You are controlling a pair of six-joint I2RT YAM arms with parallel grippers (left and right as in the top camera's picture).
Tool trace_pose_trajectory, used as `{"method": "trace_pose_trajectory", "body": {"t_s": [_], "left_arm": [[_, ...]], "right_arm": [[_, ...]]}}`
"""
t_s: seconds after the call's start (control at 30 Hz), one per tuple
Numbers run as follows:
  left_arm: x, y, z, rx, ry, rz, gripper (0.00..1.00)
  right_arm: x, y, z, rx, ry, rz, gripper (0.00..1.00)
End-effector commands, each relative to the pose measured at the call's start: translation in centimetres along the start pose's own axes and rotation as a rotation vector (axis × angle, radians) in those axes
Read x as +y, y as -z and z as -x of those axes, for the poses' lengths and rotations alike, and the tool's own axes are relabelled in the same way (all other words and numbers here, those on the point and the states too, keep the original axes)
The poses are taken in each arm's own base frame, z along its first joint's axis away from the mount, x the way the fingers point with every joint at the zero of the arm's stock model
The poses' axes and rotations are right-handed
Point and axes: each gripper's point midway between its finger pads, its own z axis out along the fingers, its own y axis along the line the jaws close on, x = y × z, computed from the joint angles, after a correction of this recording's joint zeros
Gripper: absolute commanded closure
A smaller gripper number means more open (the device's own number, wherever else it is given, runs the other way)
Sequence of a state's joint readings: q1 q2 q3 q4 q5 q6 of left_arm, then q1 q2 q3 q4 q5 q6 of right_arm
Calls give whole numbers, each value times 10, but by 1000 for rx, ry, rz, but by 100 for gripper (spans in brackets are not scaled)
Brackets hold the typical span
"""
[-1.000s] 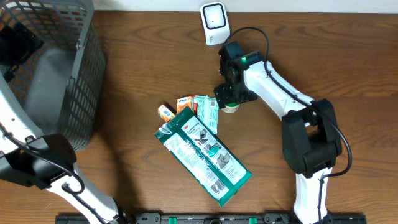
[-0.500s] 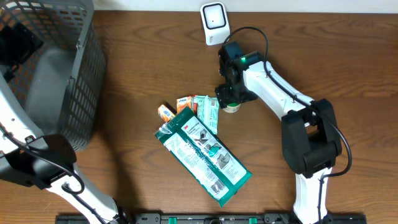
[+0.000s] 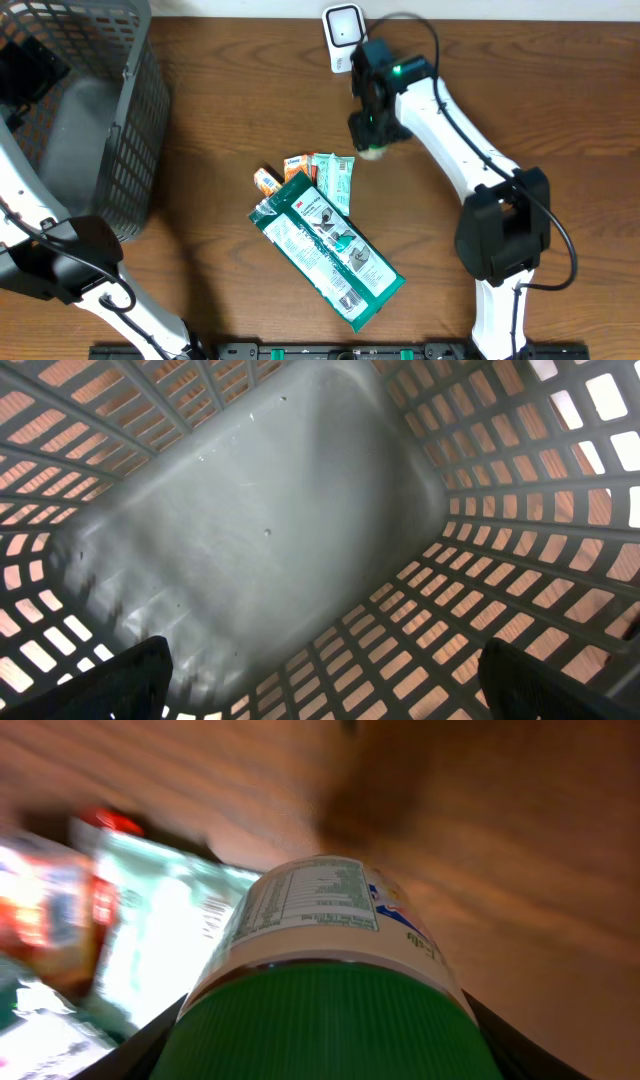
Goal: Scan the item barcode
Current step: 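Carry the jar with the right gripper to the white scanner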
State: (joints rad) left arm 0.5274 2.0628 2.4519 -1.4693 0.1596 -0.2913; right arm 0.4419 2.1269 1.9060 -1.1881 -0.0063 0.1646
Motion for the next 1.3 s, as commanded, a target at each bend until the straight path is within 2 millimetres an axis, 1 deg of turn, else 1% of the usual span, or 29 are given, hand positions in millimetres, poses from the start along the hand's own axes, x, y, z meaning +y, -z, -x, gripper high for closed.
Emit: {"method": "trace_pose_trajectory", "body": {"t_s": [0.0, 0.07, 0.1, 0.2, 0.33, 0.4, 0.5, 0.63, 0.7, 0.77, 0.9, 1.0, 1.1, 1.27], "left_arm": [[-4, 15, 1, -30, -3, -24, 2], [-5, 15, 1, -30, -3, -24, 2], [-4, 15, 1, -30, -3, -24, 2], [-4, 15, 1, -30, -3, -24, 2], [-4, 15, 1, -30, -3, -24, 2], [-4, 15, 1, -30, -3, -24, 2], [-5, 15, 1, -30, -3, -25, 2], [-4, 15, 1, -30, -3, -24, 2], [-4, 15, 1, -30, -3, -24, 2], [-4, 15, 1, -30, -3, -24, 2], [-5, 15, 1, -30, -3, -24, 2], [-4, 15, 1, -29, -3, -24, 2], [-5, 15, 1, -30, -3, -24, 2], [-5, 15, 1, -30, -3, -24, 2]], "right_arm": [[7, 65, 35, -181, 11, 22, 79], [9, 91, 47, -251, 11, 34, 96], [10, 104, 51, -284, 11, 39, 99], [12, 142, 62, -385, 10, 55, 99], [11, 176, 69, -477, 7, 69, 99], [11, 186, 74, -520, 5, 76, 99], [13, 194, 88, -584, 5, 85, 99], [10, 194, 119, -696, -11, 62, 99], [5, 185, 137, -753, -30, 24, 99], [2, 170, 155, -806, -43, 9, 99], [-6, 150, 183, -900, -68, 11, 99], [-12, 144, 198, -978, -83, 16, 99], [-18, 137, 209, -1042, -95, 19, 99], [-30, 118, 228, -1131, -119, 21, 99]]}}
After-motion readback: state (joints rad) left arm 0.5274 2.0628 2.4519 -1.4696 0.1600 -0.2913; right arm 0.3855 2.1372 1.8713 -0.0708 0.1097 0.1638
